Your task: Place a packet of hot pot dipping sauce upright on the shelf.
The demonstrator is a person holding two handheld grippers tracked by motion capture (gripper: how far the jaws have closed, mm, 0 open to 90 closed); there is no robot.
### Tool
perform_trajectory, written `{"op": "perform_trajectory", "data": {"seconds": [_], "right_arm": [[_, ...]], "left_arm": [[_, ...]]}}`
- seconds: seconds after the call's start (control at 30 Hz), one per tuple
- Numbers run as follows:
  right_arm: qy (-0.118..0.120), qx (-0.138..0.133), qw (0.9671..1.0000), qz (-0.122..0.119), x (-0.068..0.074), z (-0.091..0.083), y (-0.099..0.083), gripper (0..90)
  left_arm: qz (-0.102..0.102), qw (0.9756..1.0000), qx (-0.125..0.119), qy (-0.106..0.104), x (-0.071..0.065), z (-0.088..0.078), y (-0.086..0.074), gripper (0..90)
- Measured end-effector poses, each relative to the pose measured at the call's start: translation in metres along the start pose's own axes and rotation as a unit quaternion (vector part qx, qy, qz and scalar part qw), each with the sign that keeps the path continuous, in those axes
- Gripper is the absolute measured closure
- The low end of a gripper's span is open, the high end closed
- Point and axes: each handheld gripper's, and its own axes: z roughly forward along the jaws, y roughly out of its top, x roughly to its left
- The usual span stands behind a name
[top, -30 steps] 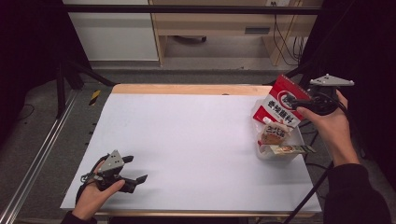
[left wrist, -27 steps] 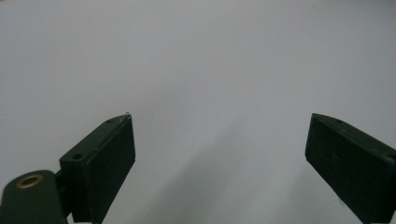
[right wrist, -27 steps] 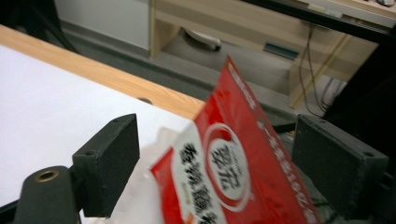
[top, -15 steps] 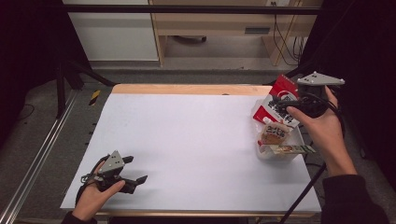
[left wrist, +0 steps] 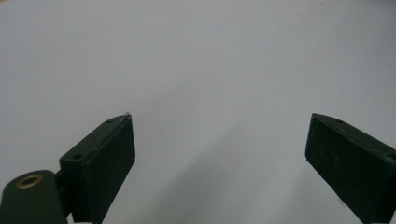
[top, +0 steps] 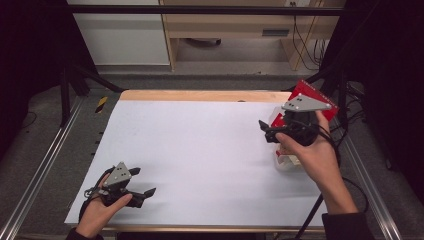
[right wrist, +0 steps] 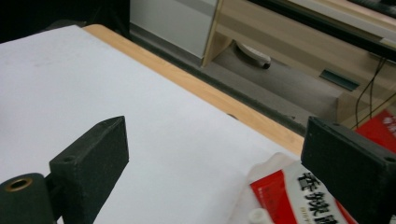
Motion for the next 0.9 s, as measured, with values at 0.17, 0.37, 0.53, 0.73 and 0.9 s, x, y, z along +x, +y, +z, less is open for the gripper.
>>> {"op": "perform_trajectory", "data": {"seconds": [0.17,0.37,0.53,0.73,0.9], "right_arm": [[0.018,0.002,0.9997,0.018,0.023,0.004,-0.006,8.2],[0.04,-0.003,0.9991,0.012,0.048,0.009,-0.018,8.2],[0.055,-0.008,0.9983,0.017,0.06,0.009,-0.029,8.2],[0.061,-0.012,0.9979,0.014,0.071,0.006,-0.037,8.1],[0.064,-0.011,0.9978,0.007,0.078,0.004,-0.042,7.6]], "left_arm": [[-0.005,1.0,0.0,0.006,0.002,0.0,-0.001,6.6],[-0.021,0.9995,-0.007,0.022,0.005,-0.001,-0.001,2.9],[-0.021,0.9995,-0.006,0.022,0.006,-0.002,-0.002,3.3],[-0.02,0.9995,-0.006,0.023,0.006,-0.002,-0.001,3.4],[-0.021,0.9995,-0.006,0.023,0.007,-0.003,-0.002,3.4]]}}
